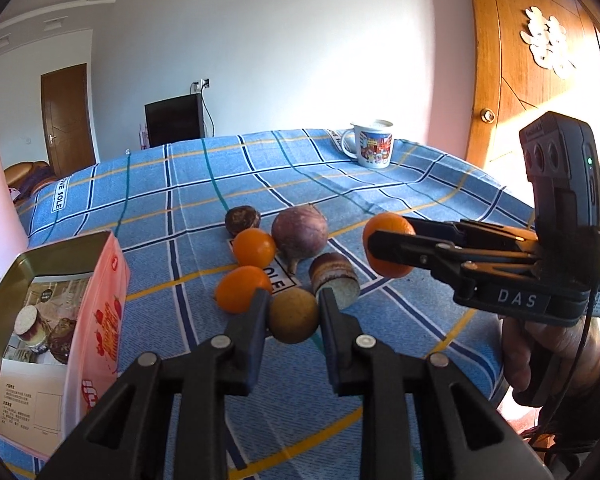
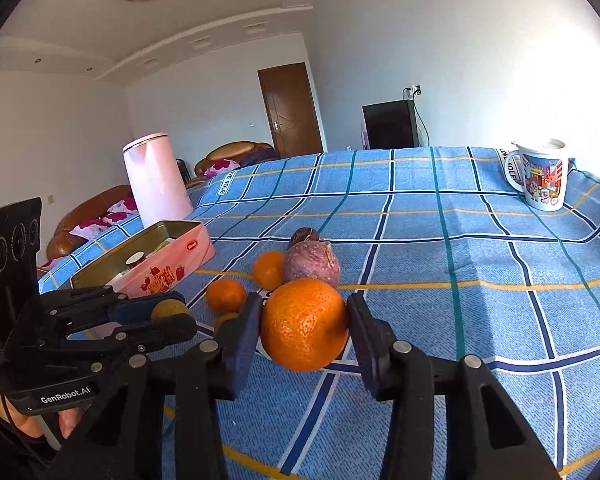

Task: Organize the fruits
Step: 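Grasp a round yellow-brown fruit with the left gripper while the right gripper grasps the large orange, then carry the fruit and orange into the tin box and open both grippers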

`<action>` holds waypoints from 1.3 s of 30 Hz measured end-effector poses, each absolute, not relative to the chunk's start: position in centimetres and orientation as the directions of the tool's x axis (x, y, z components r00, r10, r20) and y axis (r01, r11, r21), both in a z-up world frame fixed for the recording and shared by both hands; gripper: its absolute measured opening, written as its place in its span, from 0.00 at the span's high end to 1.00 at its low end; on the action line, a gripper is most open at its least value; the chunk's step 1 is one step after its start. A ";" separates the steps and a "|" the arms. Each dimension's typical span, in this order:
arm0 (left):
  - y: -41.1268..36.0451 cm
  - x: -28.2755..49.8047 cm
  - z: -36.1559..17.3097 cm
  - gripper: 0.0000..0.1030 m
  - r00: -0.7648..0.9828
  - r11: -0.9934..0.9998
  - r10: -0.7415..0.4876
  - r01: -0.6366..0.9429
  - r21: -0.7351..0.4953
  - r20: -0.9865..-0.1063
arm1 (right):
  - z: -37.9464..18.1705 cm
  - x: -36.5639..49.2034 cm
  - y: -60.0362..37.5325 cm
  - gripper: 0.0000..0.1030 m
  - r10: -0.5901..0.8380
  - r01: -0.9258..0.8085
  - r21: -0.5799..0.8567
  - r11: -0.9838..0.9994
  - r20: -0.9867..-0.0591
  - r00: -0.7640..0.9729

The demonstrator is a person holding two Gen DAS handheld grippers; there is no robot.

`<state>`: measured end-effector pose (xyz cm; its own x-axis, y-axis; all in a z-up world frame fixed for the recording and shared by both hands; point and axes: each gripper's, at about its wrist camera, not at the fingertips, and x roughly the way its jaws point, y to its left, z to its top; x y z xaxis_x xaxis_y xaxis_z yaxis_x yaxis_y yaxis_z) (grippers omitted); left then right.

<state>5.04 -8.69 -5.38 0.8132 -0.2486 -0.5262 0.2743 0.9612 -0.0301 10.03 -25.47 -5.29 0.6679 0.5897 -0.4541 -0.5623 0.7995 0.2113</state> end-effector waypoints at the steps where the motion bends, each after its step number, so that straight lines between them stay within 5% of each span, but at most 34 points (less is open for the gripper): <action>1: -8.6 5.0 -5.3 0.74 0.818 0.963 -0.242 0.269 -0.025 -0.522 | -5.3 10.0 -25.4 0.56 0.588 -0.562 0.207 0.800 -0.453 0.670; 39: -1.3 3.4 -2.2 0.74 0.902 0.995 -0.096 0.081 -0.052 -0.421 | 0.1 8.0 -17.8 0.56 0.673 -0.695 0.091 0.713 -0.370 0.641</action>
<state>3.42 -1.27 -2.19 0.9021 -0.0959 -0.4207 0.0814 0.9953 -0.0523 8.05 -17.82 0.11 0.6410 0.6726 -0.3697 -0.6955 0.7128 0.0909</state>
